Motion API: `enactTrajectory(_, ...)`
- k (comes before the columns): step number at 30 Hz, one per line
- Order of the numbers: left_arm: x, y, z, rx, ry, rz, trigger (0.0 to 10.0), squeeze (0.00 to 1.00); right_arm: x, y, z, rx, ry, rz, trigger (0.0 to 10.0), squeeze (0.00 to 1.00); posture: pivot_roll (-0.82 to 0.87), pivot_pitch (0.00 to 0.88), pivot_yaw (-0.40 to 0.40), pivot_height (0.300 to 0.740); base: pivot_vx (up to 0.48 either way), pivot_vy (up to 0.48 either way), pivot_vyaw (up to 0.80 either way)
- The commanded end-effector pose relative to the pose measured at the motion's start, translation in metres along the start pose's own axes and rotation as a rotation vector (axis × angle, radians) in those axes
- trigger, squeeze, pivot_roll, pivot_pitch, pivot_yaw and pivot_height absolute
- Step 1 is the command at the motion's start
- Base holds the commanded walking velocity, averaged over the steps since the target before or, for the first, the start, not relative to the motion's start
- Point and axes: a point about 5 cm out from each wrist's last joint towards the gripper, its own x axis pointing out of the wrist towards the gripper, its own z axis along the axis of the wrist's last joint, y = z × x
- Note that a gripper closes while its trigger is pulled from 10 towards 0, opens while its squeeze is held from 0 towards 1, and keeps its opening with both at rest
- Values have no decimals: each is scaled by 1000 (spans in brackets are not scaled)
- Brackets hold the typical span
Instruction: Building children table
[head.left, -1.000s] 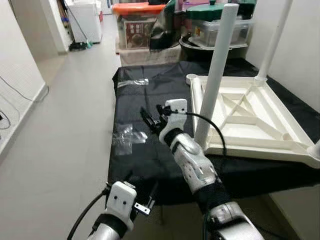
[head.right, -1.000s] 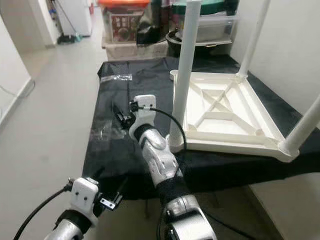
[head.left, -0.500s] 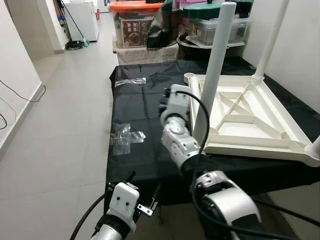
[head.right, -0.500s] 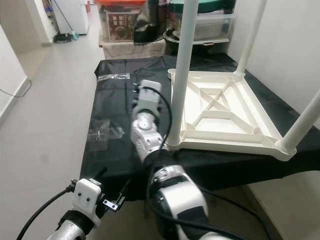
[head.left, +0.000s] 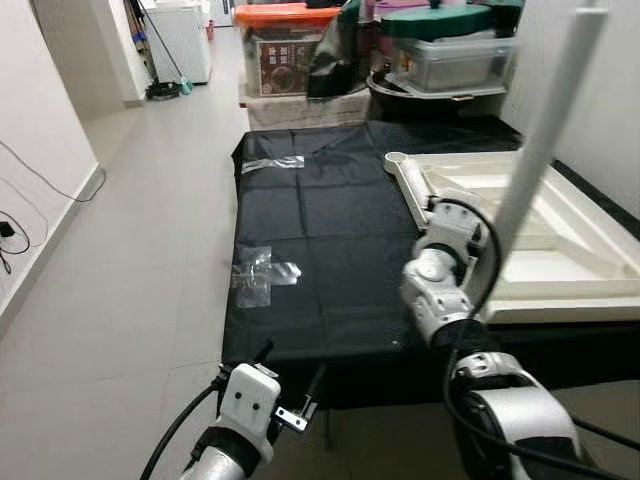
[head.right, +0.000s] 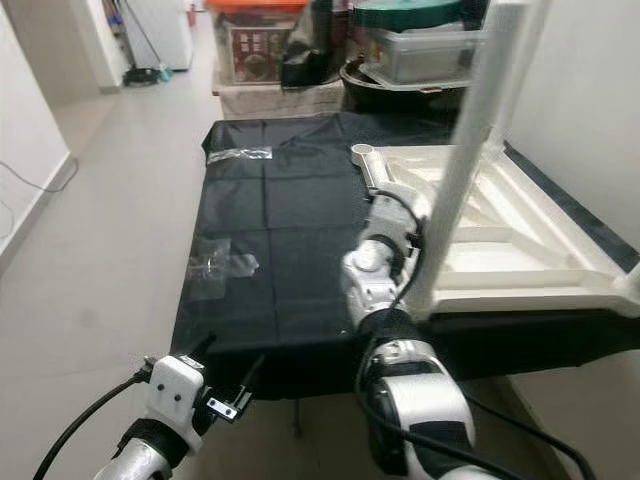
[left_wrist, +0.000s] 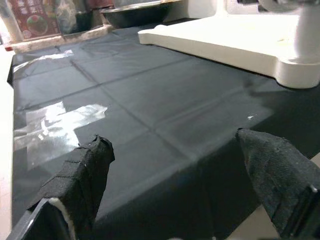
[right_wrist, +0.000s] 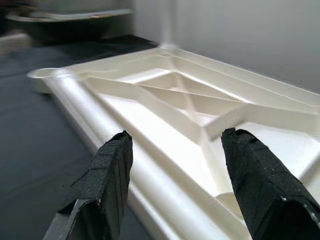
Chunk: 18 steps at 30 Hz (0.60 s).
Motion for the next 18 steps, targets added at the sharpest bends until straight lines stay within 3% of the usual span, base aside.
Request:
enactTrajectory(1, -2, 1, -3, -8, 15, 0, 10000, 0, 4, -11, -2, 1, -6, -60, 10000, 0, -8, 0, 16, 740, 0, 0, 0)
enactTrajectory(6, -2, 2, -3, -2, 18, -5, 10000, 0, 3, -10, 4, -6, -55, -64, 10000, 0, 9, 0, 22, 740, 0, 0, 0)
enactTrajectory(12, -2, 2, -3, 8, 17, 8, 10000, 0, 10, -20, 11, -106, -103, -174, 10000, 0, 26, 0, 0, 740, 0, 0, 0)
enactTrajectory(18, -2, 1, -3, 0, 19, 8, 10000, 0, 12, -19, 13, -139, -123, -152, 10000, 0, 22, 0, -3, 740, 0, 0, 0)
